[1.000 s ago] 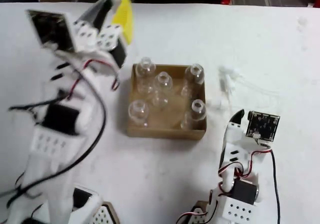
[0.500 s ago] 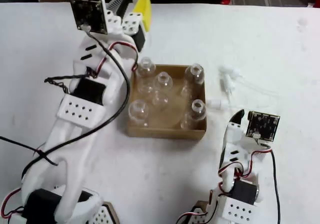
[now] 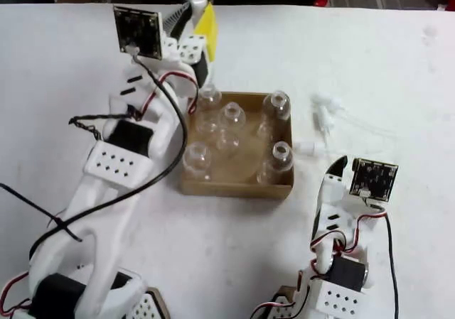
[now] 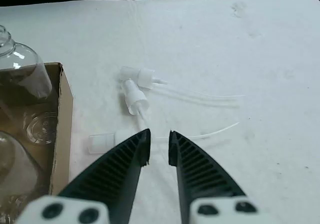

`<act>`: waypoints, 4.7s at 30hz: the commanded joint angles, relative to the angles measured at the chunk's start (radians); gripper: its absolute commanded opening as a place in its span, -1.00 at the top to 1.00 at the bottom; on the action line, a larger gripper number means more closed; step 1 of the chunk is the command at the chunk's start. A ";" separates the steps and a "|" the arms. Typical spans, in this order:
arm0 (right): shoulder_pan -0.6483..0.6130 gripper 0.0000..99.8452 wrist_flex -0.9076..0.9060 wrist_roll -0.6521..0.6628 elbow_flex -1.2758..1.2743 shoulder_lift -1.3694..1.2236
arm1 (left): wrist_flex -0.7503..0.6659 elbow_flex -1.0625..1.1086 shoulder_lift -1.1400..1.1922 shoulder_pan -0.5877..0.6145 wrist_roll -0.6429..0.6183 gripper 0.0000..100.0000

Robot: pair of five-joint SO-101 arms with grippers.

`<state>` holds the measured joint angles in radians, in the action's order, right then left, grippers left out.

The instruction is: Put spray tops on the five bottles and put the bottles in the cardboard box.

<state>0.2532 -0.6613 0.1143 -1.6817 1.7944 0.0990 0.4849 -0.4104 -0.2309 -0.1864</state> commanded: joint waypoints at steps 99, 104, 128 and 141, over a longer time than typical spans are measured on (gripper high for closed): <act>-0.001 0.90 0.031 0.014 -0.009 0.007 | -0.041 0.269 0.105 0.015 0.005 0.74; -0.001 0.90 0.033 0.014 -0.009 0.007 | -0.075 0.284 0.076 0.007 0.005 0.74; -0.001 0.90 0.035 0.014 -0.009 0.007 | -0.153 0.288 0.120 -0.004 0.011 0.73; -0.001 0.90 0.035 0.014 -0.009 0.007 | -0.152 0.227 0.239 -0.005 0.005 0.74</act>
<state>0.2532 -0.6613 0.1143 -1.6817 1.7944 -0.0315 0.7718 -0.1972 -0.2309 -0.1634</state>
